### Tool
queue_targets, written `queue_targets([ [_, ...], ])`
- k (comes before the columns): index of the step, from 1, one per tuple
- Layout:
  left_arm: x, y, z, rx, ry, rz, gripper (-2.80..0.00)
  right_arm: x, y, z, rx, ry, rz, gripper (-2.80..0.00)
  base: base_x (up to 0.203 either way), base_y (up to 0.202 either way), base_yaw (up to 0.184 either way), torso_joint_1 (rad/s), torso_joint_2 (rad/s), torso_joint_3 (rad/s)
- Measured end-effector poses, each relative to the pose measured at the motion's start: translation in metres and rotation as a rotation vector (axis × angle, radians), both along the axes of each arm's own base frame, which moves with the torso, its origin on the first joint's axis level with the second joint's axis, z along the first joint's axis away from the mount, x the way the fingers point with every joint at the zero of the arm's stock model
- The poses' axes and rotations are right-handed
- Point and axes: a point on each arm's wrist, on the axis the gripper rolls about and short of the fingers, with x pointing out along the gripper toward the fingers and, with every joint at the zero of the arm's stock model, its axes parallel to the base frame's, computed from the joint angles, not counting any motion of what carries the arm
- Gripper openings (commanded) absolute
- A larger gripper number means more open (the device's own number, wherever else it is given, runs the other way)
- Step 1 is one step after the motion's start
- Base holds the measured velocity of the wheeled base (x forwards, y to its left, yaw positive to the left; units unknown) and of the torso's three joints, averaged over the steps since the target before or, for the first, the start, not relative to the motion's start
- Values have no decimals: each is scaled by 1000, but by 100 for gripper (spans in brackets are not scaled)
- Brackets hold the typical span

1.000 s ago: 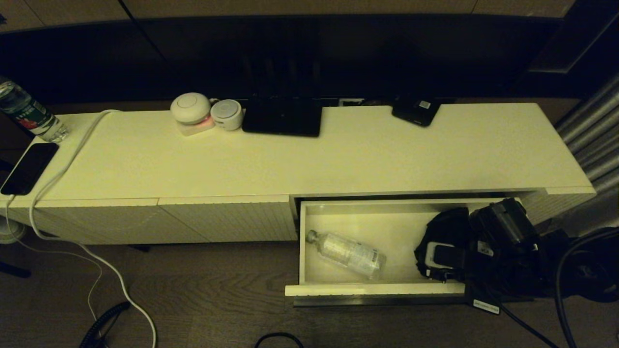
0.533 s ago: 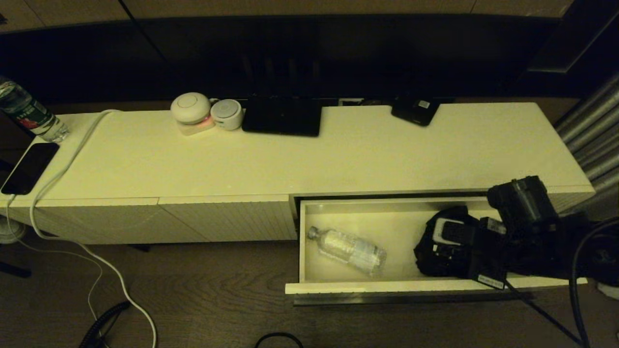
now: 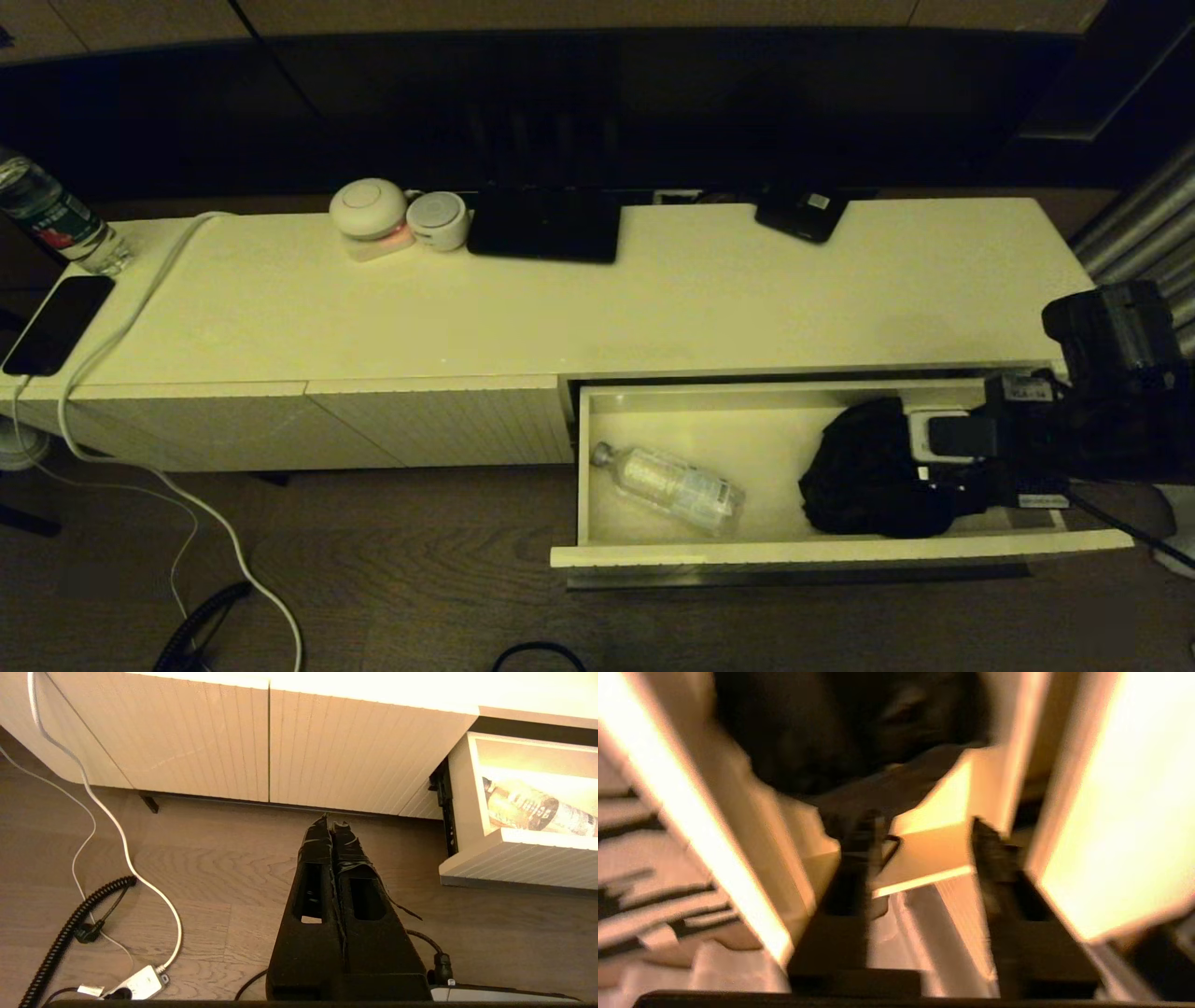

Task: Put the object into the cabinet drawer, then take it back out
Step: Take the umbrella out of the drawer and put it on the table

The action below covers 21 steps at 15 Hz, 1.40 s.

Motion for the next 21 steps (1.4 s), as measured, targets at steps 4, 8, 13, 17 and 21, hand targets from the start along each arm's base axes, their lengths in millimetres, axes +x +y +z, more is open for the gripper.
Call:
queue_targets([
  [4,0,0,0,0,0,0,-280,5,-19,-8,-23,79,85,0,0,0,0,0,0,0],
  [8,0,0,0,0,0,0,-280,12,-31,-22,-49,151,102,0,0,0,0,0,0,0],
  [13,0,0,0,1,0,0,-280,25,-33,-29,-44,169,98,0,0,0,0,0,0,0],
  [17,0,0,0,0,0,0,-280,31,-34,-34,-40,178,94,0,0,0,0,0,0,0],
  [21,0,0,0,0,0,0,-280,37,-33,-46,-28,213,96,0,0,0,0,0,0,0],
])
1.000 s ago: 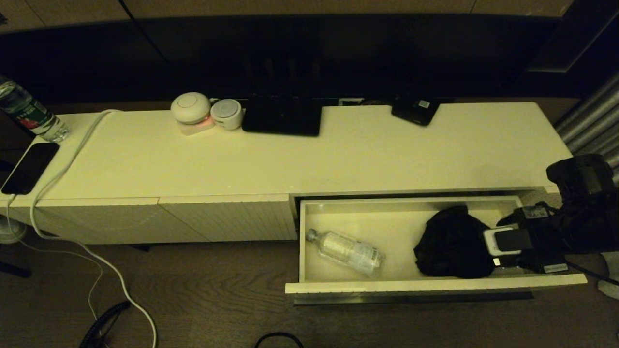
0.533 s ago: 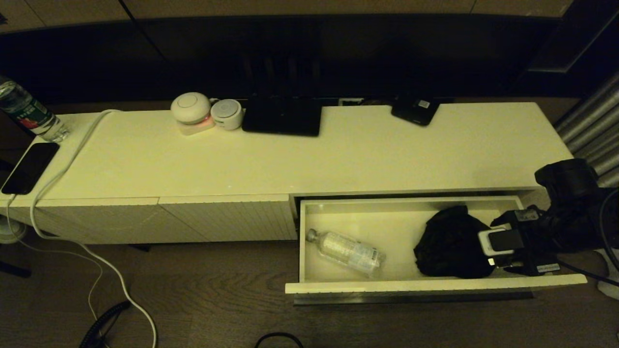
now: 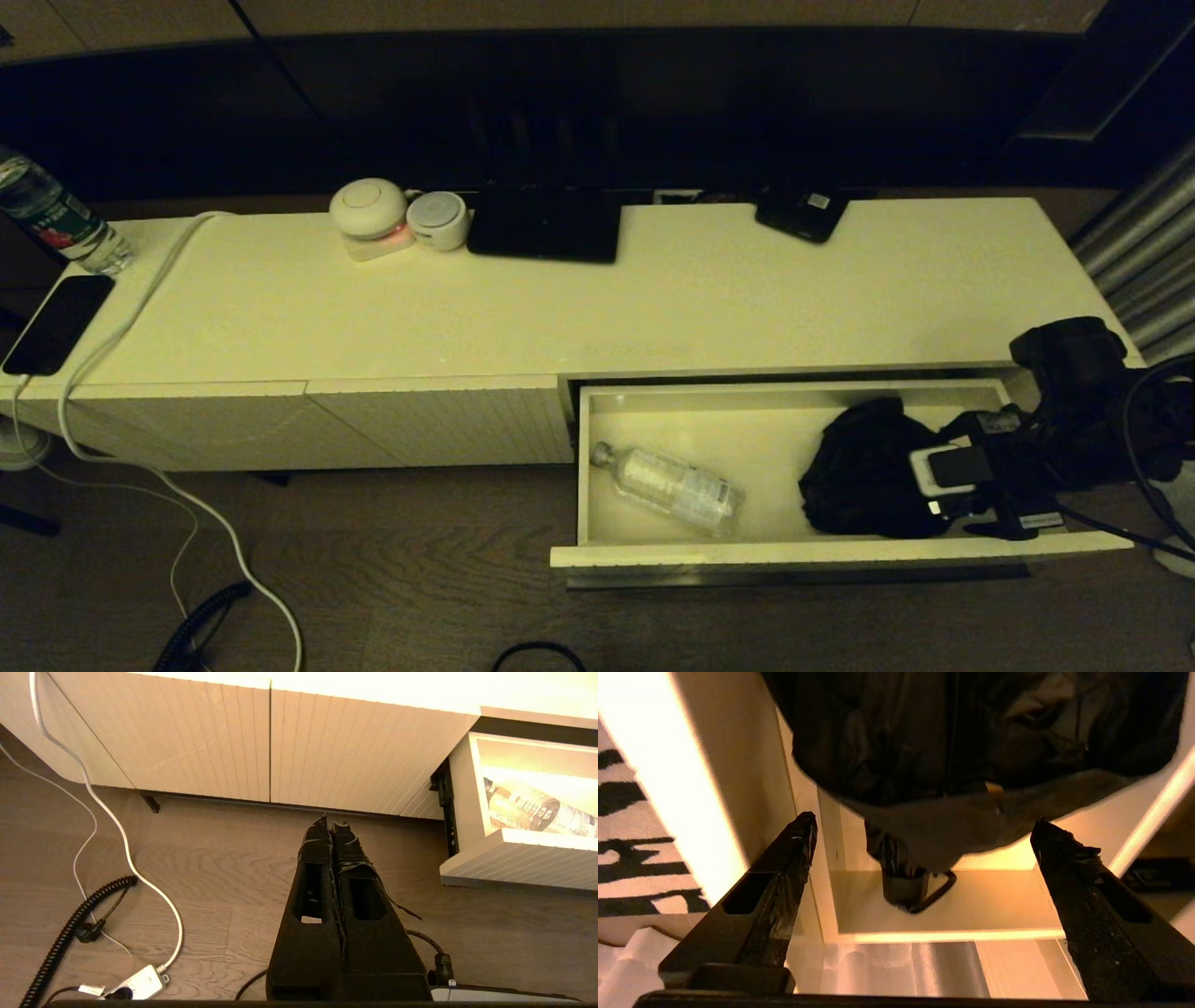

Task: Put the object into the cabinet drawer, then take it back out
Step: Take the umbrella out of the drawer and put it on the table

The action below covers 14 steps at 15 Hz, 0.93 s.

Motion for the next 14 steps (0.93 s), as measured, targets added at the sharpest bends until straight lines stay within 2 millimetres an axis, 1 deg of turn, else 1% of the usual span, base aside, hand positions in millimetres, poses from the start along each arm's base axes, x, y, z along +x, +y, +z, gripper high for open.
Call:
queue_targets([
  [4,0,0,0,0,0,0,-280,15,3,-11,50,15,-27,0,0,0,0,0,0,0],
  [8,0,0,0,0,0,0,-280,30,3,-20,60,25,-34,0,0,0,0,0,0,0],
  [14,0,0,0,0,0,0,-280,51,2,-21,79,-2,-46,0,0,0,0,0,0,0],
])
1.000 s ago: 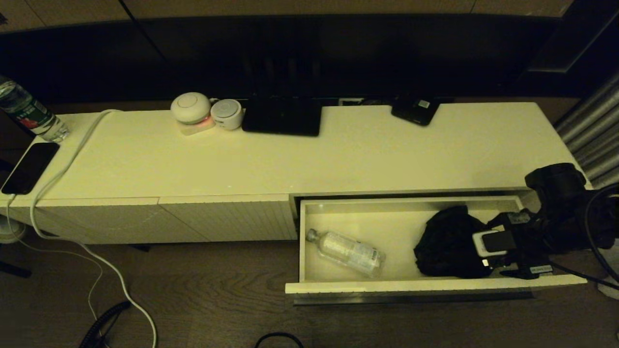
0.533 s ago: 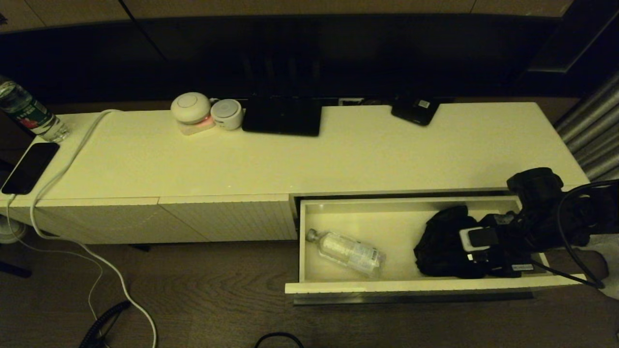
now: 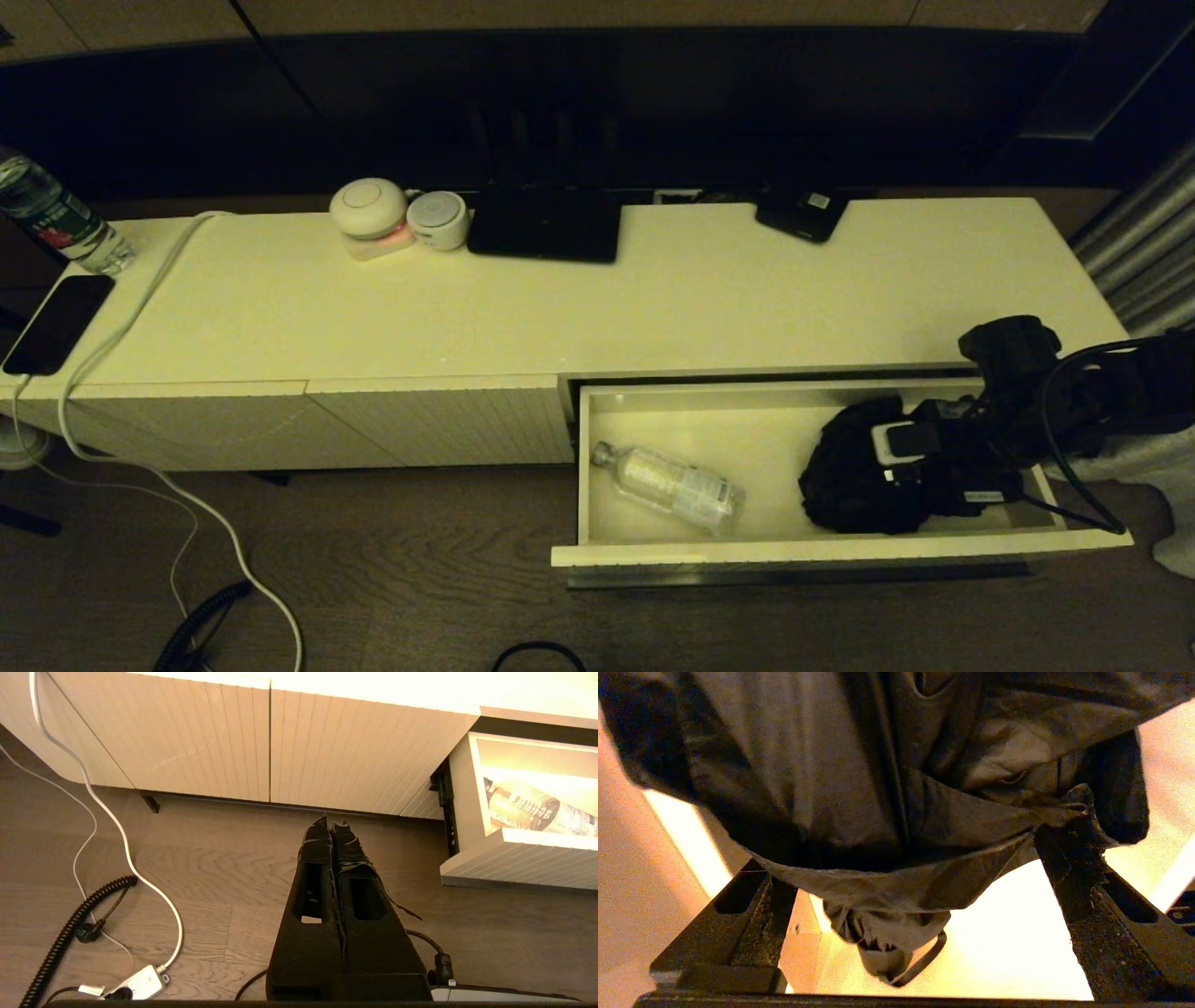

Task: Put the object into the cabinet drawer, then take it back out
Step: Take the umbrella out of the drawer and put it on the table

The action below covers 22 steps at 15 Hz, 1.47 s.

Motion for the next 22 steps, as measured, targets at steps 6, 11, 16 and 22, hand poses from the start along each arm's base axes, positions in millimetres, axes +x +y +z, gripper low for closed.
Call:
queue_targets([
  [6,0,0,0,0,0,0,-280,8,-1,-9,0,4,-1,-280,0,0,0,0,0,0],
  [11,0,0,0,-1,0,0,-280,11,0,-8,22,-23,1,-280,0,0,0,0,0,0],
  [16,0,0,0,0,0,0,-280,6,1,-3,22,-29,4,-280,0,0,0,0,0,0],
  [22,0,0,0,0,0,0,-280,-17,2,5,22,-27,8,-280,0,0,0,0,0,0],
])
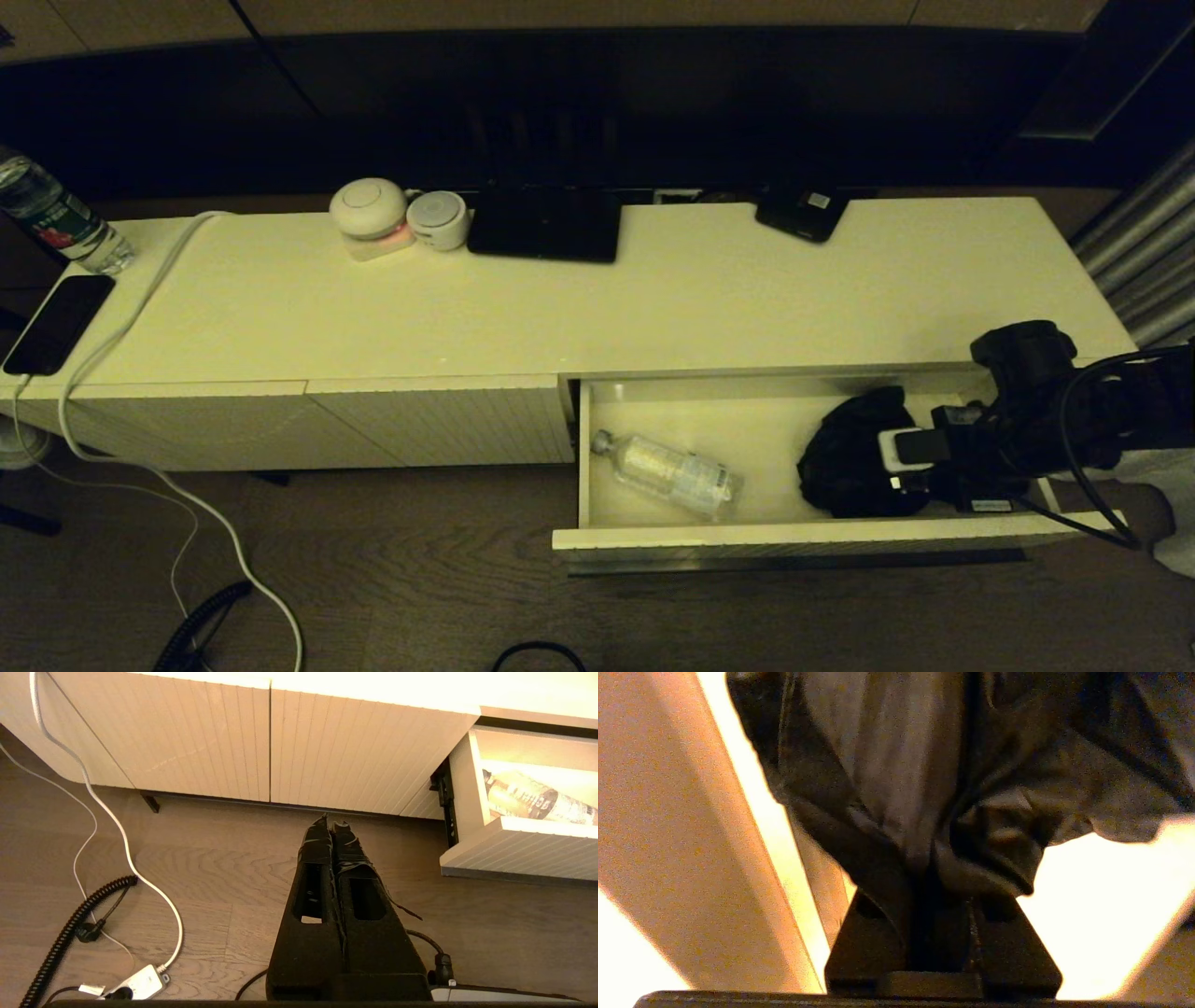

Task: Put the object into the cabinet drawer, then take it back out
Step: Take the umbrella out of the drawer and put it on the table

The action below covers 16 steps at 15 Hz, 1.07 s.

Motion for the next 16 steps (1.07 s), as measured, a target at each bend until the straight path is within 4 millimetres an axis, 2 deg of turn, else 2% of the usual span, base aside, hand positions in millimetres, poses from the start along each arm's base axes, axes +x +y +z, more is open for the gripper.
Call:
queue_targets([
  [4,0,0,0,0,0,0,-280,-14,1,25,-7,-69,5,-280,0,0,0,0,0,0],
  [9,0,0,0,0,0,0,-280,-46,2,57,-18,-153,6,-280,0,0,0,0,0,0],
  [16,0,0,0,0,0,0,-280,-84,3,125,-45,-395,-20,-280,0,0,0,0,0,0],
])
